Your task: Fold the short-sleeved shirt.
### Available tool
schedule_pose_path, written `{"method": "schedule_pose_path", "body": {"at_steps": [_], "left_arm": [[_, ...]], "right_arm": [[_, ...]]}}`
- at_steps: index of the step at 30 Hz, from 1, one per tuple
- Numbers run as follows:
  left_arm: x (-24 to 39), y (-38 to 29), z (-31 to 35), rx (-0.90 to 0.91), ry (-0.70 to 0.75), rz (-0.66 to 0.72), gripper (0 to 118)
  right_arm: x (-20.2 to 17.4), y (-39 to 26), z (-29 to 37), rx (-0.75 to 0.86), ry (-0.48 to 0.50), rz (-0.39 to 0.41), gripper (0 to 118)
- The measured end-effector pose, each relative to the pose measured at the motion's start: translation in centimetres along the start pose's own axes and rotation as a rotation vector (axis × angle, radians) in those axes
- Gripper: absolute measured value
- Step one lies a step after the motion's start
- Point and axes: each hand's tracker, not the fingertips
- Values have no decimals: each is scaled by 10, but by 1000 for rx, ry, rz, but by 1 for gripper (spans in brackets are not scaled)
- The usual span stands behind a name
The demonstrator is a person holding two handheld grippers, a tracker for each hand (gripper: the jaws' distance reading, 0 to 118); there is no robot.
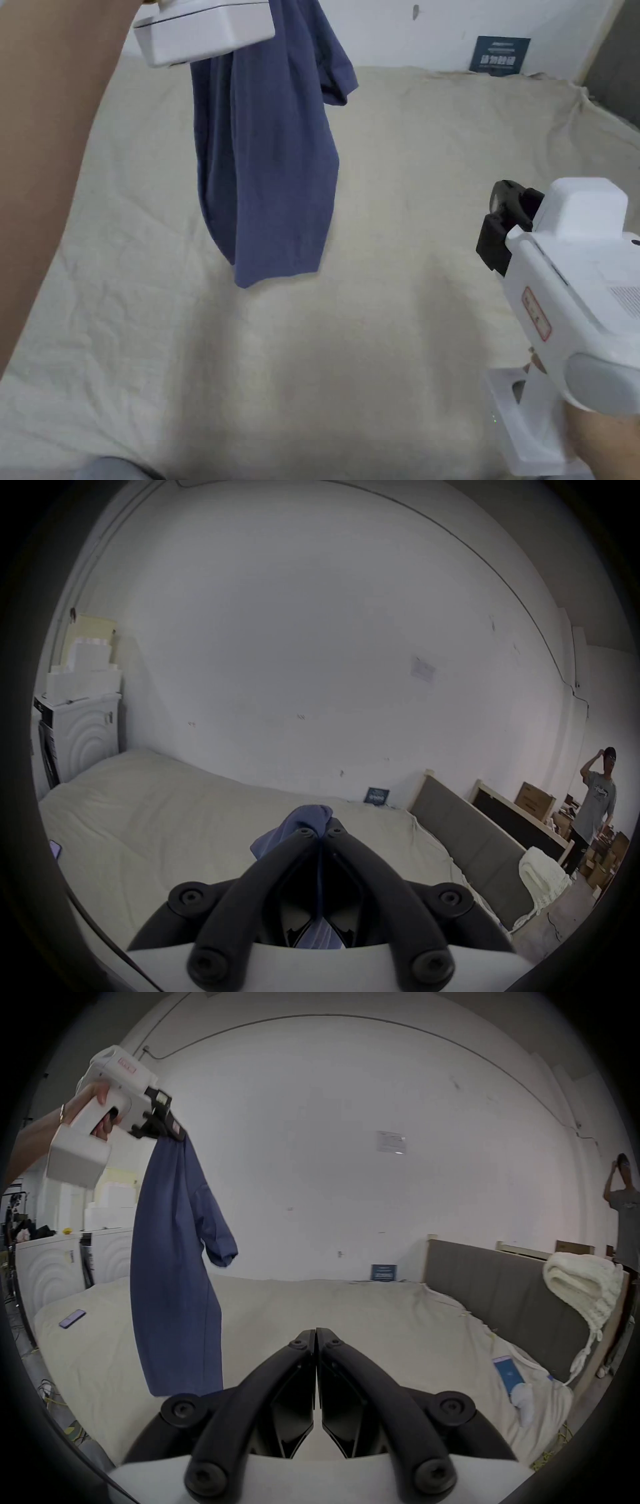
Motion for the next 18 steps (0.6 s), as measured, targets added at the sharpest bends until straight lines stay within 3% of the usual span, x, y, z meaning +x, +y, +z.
{"method": "schedule_pose_path", "body": {"at_steps": [9,18], "left_arm": [[35,-120,-77,-288,-17,-72,0],[19,-284,-107,-645,61,-122,0]], "right_arm": [[42,-20,12,-33,-113,-37,0],[42,-40,-2,-92,-108,-57,0]]}}
